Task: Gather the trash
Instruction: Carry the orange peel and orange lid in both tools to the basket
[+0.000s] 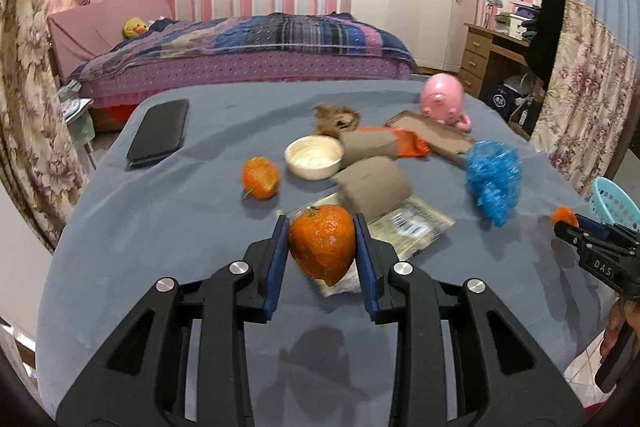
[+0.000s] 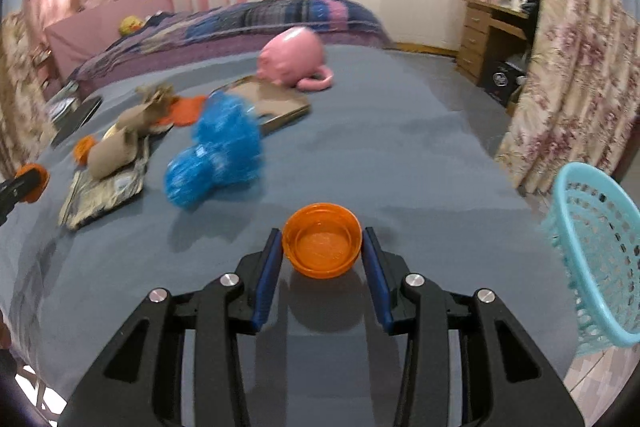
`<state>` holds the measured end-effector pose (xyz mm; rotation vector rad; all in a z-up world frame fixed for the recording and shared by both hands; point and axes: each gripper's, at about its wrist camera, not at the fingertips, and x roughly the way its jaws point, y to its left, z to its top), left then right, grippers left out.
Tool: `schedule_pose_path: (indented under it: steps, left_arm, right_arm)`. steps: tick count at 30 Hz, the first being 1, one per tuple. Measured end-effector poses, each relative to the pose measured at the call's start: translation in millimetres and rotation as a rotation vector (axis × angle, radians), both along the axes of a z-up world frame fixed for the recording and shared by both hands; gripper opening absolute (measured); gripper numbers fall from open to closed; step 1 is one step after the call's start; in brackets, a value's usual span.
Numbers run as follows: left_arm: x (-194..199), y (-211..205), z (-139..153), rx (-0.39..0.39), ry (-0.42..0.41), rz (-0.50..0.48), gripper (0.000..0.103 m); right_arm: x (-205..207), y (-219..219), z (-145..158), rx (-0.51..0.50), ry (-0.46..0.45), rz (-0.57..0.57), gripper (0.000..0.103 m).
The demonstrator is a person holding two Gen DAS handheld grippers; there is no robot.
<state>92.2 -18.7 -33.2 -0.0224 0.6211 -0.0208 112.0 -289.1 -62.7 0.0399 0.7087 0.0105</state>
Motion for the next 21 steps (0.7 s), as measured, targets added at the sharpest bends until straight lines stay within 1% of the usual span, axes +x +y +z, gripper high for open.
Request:
schedule_pose_path:
  steps: [11, 15, 21]
  left_arm:
    - [6, -49, 26, 0.014, -0.037, -0.060, 0.031]
    - [8, -67, 32, -0.012, -0.043, -0.091, 0.031]
    - [15, -113, 37, -0.025, -0.054, -0.162, 0.031]
  right_arm:
    - [-13, -50, 37, 0.065, -0.098, -0.065, 0.040]
    - [-22, -67, 48, 0.016, -0.130, -0.077, 0.040]
    - [-38, -116, 57, -0.036, -0.142, -0.141, 0.040]
